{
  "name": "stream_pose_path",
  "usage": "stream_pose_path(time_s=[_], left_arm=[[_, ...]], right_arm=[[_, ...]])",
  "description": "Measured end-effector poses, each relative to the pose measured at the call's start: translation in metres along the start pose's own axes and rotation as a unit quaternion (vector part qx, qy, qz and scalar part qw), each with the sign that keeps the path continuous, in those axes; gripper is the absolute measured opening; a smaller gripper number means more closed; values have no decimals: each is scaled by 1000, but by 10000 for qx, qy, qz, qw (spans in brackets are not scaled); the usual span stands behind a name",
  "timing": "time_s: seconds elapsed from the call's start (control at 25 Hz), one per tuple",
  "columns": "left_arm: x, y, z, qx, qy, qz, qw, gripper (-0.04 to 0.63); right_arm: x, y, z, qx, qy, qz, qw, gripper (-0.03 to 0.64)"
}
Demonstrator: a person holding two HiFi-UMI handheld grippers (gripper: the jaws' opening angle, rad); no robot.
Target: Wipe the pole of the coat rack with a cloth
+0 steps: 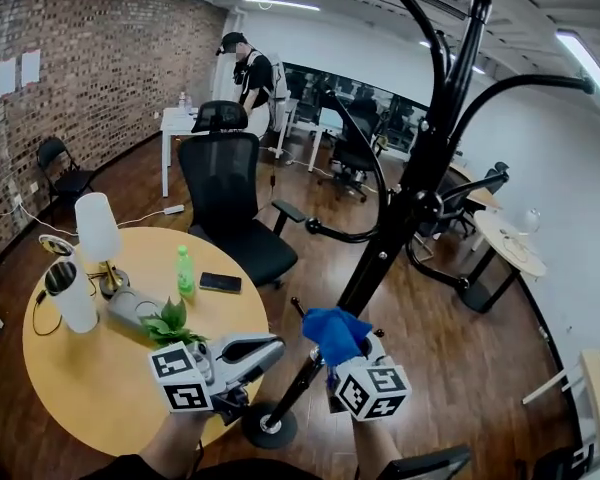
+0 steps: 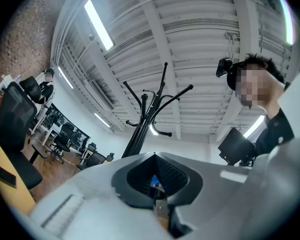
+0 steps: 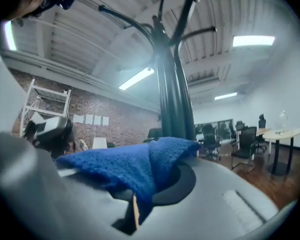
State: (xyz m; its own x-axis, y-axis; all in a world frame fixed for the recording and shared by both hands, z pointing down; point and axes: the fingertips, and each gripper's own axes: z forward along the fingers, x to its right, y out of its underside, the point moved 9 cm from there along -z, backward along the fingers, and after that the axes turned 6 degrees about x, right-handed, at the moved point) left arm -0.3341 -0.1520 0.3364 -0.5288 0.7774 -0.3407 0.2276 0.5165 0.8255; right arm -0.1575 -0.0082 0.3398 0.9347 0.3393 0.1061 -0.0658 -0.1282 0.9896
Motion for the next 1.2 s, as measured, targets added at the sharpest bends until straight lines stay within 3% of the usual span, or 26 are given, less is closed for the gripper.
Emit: stream_pose_path(time_s=[0.12,0.28,0.4,0.64,0.76,0.84,1.08,1.2], left_arm=[[2,-7,-4,51,37,68,10000,2],[5,-11,-10,122,30,118,9999,2],[5,-13,-16,126,-19,122,9998,2],[2,-15,-20,148,-91,135,9998,2],[0,-13,-16,137,-93,110,9998,2],[0,-11,-14,120,-84,77,9999,3],[-1,-3,-7,12,-50,-27,10000,2],[-4,1,-1,-57,-6,-53,10000,2]], right_arm=[[-8,-69,7,948,7,-448,9945,24],[-25,-161,12,1934,-31,-1059,9754,23],[-52,-210,-2,2479,-420,-1158,9609,25],[-110,-247,-40,3229,-1596,-1296,9238,23],[-112,-250,-43,3347,-1764,-1419,9147,25],[-103,-247,-36,3248,-1597,-1454,9208,23],[-30,-194,11,2249,-397,-1055,9678,23],[-15,-155,14,2045,-92,-1036,9733,23]])
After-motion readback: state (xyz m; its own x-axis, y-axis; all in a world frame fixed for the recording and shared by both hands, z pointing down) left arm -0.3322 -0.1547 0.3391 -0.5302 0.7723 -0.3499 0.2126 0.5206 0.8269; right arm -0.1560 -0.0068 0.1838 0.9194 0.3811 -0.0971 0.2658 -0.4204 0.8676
